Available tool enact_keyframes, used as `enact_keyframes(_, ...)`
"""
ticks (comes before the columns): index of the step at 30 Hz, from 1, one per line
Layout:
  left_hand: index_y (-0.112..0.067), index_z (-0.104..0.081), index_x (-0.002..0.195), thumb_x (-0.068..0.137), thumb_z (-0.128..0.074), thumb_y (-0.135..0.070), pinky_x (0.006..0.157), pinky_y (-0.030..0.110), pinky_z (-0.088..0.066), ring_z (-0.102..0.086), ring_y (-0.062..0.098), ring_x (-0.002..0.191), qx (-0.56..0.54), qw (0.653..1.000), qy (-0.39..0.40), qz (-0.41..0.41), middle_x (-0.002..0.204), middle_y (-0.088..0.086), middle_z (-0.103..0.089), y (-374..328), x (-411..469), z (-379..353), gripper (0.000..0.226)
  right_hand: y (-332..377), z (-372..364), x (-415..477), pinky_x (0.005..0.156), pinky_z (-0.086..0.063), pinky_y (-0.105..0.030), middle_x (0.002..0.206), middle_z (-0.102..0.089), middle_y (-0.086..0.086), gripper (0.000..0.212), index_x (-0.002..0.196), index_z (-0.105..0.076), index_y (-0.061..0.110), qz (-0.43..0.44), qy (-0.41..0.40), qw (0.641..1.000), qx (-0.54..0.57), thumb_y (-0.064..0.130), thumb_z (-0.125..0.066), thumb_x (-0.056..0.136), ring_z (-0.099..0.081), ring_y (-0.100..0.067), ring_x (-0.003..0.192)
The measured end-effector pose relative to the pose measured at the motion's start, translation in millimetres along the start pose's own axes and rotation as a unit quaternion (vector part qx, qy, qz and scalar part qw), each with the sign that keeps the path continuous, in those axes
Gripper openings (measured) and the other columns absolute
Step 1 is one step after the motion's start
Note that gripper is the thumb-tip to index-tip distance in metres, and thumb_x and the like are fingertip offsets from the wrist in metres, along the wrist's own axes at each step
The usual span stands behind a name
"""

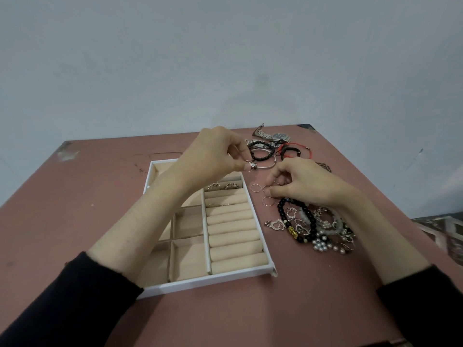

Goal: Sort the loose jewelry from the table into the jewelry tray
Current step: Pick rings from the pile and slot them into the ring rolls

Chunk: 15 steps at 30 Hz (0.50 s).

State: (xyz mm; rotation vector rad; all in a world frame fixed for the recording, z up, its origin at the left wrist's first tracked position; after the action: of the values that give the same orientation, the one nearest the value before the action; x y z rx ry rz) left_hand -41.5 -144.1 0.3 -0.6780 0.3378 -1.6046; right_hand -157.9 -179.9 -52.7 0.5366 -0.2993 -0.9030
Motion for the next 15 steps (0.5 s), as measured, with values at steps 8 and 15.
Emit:
enact_keyframes(8, -0.017, -0.070, 0.077, 0.074, -0.076, -0.014, 0.046, 0.004, -0.032, -0.047, -0.008, 0.045, -0.002, 1.000, 0.000, 0.000, 0.066, -0.003, -0.060, -1.0, -4.7, 0.1, 0.007, 0.3, 3.1, 0.9, 0.054, -0.042, -0.009, 0.067, -0.065, 0.006, 0.016, 0.075, -0.064, 0.020, 0.001, -0.023, 0.999, 0.042, 0.015, -0.079, 0.072, -0.054, 0.005, 0.053)
enact_keyframes(15, -0.026, -0.073, 0.077, 0.074, -0.076, -0.025, 0.053, 0.007, -0.035, -0.048, -0.004, 0.056, 0.017, 0.999, -0.028, 0.007, 0.060, -0.013, -0.058, 14.7, -32.7, 16.6, 0.004, 16.0, 17.7, -6.2, 0.052, -0.041, -0.007, 0.063, -0.063, 0.004, 0.013, 0.072, -0.069, 0.016, 0.026, -0.092, 0.984, 0.151, 0.008, -0.078, 0.072, -0.052, 0.003, 0.050)
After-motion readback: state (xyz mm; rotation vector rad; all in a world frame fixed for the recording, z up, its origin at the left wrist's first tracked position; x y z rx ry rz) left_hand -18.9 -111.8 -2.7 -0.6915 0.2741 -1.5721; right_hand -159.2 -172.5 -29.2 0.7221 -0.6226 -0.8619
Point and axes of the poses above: each hand's wrist, its own x-axis towards the middle knuckle, its own z-axis out of the back of the hand, y = z × x, the point moved 10 cm from there along x, towards the middle knuckle
